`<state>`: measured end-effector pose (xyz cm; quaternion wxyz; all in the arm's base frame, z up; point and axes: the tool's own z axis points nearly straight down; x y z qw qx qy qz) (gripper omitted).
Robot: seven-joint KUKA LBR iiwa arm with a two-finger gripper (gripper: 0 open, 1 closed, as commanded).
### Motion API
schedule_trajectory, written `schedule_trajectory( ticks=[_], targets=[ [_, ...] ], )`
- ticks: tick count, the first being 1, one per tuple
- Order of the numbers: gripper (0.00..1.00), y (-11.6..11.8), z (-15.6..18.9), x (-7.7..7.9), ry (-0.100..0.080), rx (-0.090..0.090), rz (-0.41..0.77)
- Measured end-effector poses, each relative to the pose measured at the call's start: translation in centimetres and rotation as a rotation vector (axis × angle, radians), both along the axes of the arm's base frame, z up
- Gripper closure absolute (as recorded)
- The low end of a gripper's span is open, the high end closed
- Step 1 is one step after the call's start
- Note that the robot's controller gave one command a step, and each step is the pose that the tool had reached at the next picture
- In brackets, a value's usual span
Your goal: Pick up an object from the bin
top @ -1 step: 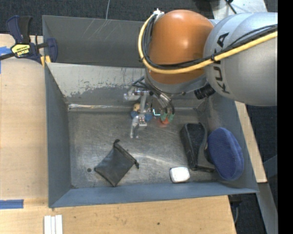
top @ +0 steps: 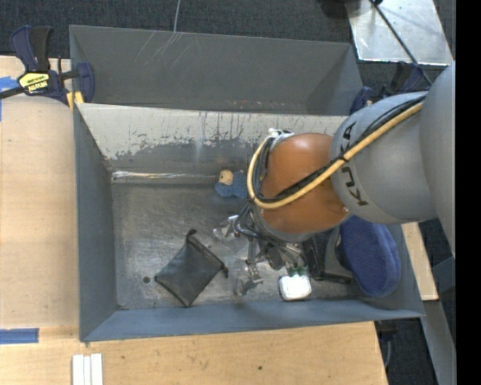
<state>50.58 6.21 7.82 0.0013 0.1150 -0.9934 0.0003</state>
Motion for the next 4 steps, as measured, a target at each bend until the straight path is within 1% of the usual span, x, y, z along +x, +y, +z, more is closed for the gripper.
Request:
schedule_trajectory(
  ticks=[1,2,3,4],
  targets=[
    [0.0,4.6,-0.4,3.4,-0.007,-0.002,0.035],
    [1.0,4.8,0.0,4.0,-0.034,0.009,0.03],
    [1.0,4.2,6.2,3.4,-0.012,0.002,0.034],
    [1.0,4.1,19.2,3.3,-0.015,0.003,0.059]
  ],
)
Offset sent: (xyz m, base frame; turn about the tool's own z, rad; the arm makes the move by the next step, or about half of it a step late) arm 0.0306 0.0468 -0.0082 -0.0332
